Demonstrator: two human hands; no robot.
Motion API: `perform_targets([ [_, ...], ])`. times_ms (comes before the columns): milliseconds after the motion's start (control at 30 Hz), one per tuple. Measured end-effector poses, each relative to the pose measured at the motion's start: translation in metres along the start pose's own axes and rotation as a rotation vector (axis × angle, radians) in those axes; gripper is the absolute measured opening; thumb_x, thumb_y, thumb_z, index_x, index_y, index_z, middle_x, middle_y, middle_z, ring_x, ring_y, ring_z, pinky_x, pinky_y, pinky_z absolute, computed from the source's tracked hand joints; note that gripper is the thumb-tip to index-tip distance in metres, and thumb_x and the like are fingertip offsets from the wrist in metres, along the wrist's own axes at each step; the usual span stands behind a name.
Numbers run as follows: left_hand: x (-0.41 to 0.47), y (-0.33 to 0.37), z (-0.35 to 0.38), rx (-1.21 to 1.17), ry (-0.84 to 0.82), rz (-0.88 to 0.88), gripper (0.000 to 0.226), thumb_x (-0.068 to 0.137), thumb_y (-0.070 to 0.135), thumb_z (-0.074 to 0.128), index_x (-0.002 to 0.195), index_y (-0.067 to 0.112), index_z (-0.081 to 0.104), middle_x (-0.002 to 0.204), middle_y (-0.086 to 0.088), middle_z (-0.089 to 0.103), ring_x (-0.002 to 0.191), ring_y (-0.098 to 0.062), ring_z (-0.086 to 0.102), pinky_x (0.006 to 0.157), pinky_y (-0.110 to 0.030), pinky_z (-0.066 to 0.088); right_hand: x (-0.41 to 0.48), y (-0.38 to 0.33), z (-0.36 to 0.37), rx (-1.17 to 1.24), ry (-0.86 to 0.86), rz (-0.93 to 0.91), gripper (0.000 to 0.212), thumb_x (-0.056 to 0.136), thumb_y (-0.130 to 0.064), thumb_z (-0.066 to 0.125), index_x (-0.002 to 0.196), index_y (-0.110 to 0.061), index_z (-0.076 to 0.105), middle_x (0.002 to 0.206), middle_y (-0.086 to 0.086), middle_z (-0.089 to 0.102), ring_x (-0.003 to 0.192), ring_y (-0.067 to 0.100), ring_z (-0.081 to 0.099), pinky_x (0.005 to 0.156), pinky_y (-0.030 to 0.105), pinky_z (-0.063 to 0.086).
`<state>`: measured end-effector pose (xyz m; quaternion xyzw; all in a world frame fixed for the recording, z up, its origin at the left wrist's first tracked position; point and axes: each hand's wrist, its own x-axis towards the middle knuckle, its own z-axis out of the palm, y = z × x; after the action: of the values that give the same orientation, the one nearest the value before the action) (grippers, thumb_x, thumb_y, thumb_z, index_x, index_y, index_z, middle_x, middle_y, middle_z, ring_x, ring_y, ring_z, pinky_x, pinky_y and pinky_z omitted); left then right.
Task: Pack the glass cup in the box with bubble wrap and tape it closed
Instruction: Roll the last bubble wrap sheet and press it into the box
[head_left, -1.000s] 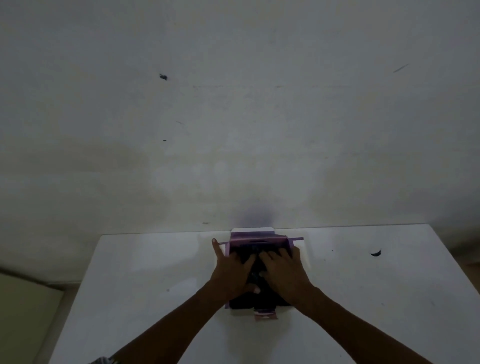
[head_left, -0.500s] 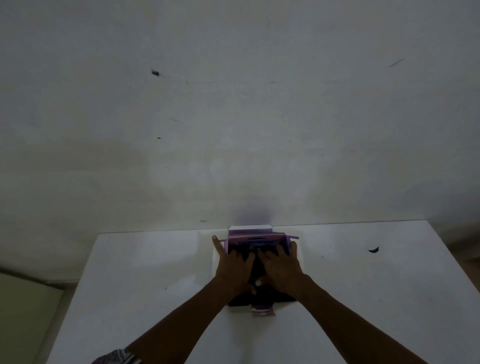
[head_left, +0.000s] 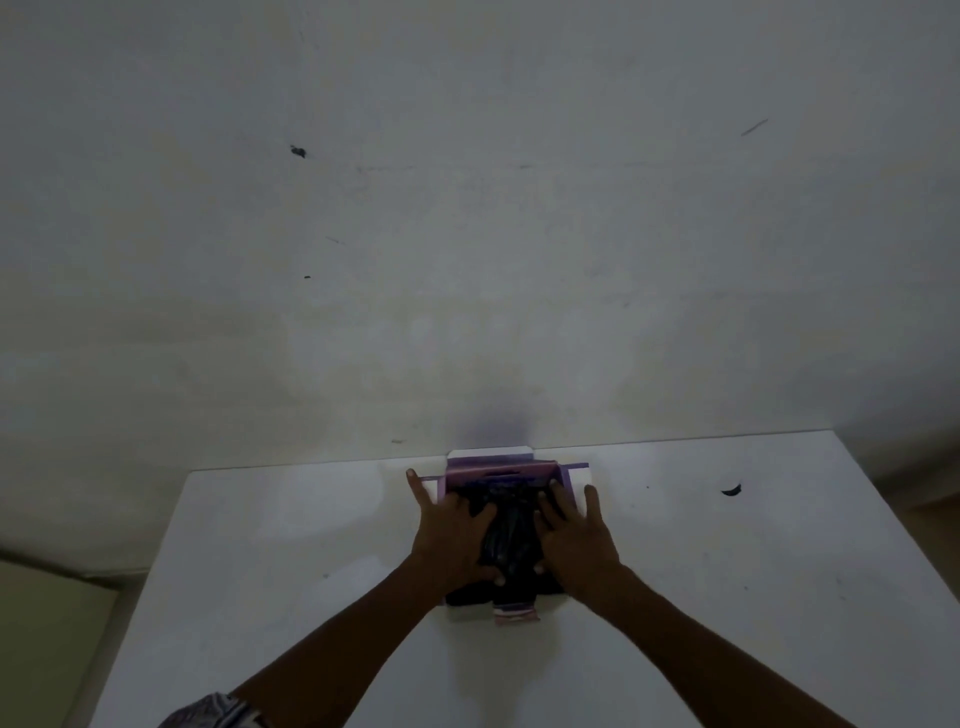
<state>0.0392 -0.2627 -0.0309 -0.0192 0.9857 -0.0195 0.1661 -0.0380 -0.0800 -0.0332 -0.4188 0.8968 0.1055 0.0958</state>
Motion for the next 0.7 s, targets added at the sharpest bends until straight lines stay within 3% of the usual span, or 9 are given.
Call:
perform_targets([
  [100, 0.002, 0.002, -0.003, 0.029, -0.022, -0.019, 0.100, 0.052, 0.085, 0.057, 0.134, 0.029, 0.043, 0.128, -0.006, 0.058, 0.125, -0.033, 0.046, 0.087, -0.086, -0.007, 0.008, -0.010, 0.012, 0.109, 0.034, 0.088, 0.080, 0.040, -0.037, 0.093, 0.112, -0.011, 0.068, 0.124, 0.015, 0.062, 0.123, 0.039, 0.050, 0.110, 0.056, 0.014],
  [167, 0.004, 0.001, -0.002, 0.039, -0.025, -0.007, 0.101, 0.051, 0.087, 0.055, 0.133, 0.029, 0.044, 0.129, -0.006, 0.058, 0.125, -0.033, 0.046, 0.086, -0.086, -0.007, 0.011, -0.011, 0.018, 0.100, 0.119, 0.137, 0.069, 0.037, -0.026, 0.093, 0.101, -0.009, 0.073, 0.116, 0.016, 0.066, 0.115, 0.037, 0.057, 0.113, 0.051, 0.002],
  [333, 0.008, -0.011, 0.010, -0.085, 0.033, 0.046, 0.100, 0.051, 0.096, 0.038, 0.123, 0.028, 0.054, 0.121, -0.009, 0.063, 0.112, -0.036, 0.058, 0.080, -0.089, 0.006, -0.004, -0.010, -0.016, 0.172, 0.157, 0.082, 0.069, 0.026, -0.041, 0.093, 0.087, -0.014, 0.073, 0.089, 0.007, 0.073, 0.099, 0.028, 0.065, 0.092, 0.058, 0.043],
  [467, 0.005, -0.015, 0.006, -0.155, 0.039, 0.033, 0.102, 0.047, 0.087, 0.058, 0.130, 0.029, 0.047, 0.116, -0.013, 0.065, 0.104, -0.036, 0.063, 0.071, -0.087, 0.025, -0.021, -0.021, -0.023, 0.339, 0.043, 0.139, 0.048, 0.041, -0.040, 0.091, 0.080, -0.022, 0.070, 0.078, 0.000, 0.071, 0.090, 0.022, 0.065, 0.095, 0.055, 0.042],
  [533, 0.005, -0.011, 0.010, -0.274, 0.012, 0.022, 0.104, 0.041, 0.080, 0.068, 0.129, 0.030, 0.047, 0.113, -0.013, 0.066, 0.102, -0.036, 0.063, 0.072, -0.085, 0.029, -0.019, -0.025, -0.015, 0.589, 0.019, 0.247, 0.039, 0.071, -0.028, 0.076, 0.108, -0.021, 0.065, 0.107, 0.006, 0.068, 0.111, 0.021, 0.052, 0.113, 0.040, 0.024],
  [567, 0.007, -0.008, 0.008, -0.322, 0.020, 0.040, 0.098, 0.046, 0.075, 0.071, 0.129, 0.032, 0.045, 0.115, -0.014, 0.065, 0.106, -0.038, 0.061, 0.076, -0.085, 0.028, -0.018, -0.028, -0.012, 0.759, 0.023, 0.325, 0.042, 0.083, -0.022, 0.064, 0.124, -0.022, 0.054, 0.121, 0.009, 0.061, 0.117, 0.020, 0.045, 0.115, 0.026, 0.014],
  [600, 0.005, -0.003, 0.005, -0.344, 0.071, 0.072, 0.083, 0.059, 0.067, 0.071, 0.130, 0.037, 0.042, 0.122, -0.017, 0.061, 0.115, -0.039, 0.055, 0.084, -0.085, 0.023, -0.018, -0.031, -0.014, 0.860, 0.023, 0.381, 0.041, 0.087, -0.019, 0.057, 0.126, -0.011, 0.046, 0.125, 0.012, 0.058, 0.116, 0.021, 0.045, 0.116, 0.024, 0.013],
  [667, 0.011, 0.005, 0.002, -0.596, 0.205, 0.005, 0.048, 0.091, 0.048, 0.054, 0.132, 0.048, 0.030, 0.138, -0.009, 0.051, 0.137, -0.026, 0.032, 0.107, -0.072, -0.005, -0.016, -0.034, -0.013, 1.046, 0.048, 0.466, 0.059, 0.088, -0.021, 0.060, 0.138, -0.014, 0.030, 0.122, 0.012, 0.057, 0.108, 0.024, 0.052, 0.107, 0.047, 0.038],
  [700, 0.017, 0.006, 0.005, -0.728, 0.174, -0.066, 0.041, 0.094, 0.050, 0.045, 0.133, 0.047, 0.031, 0.136, 0.004, 0.052, 0.137, -0.011, 0.026, 0.108, -0.059, -0.022, -0.016, -0.036, -0.014, 1.113, 0.103, 0.514, 0.070, 0.088, -0.023, 0.060, 0.144, -0.020, 0.018, 0.125, 0.011, 0.054, 0.107, 0.025, 0.054, 0.097, 0.048, 0.047],
])
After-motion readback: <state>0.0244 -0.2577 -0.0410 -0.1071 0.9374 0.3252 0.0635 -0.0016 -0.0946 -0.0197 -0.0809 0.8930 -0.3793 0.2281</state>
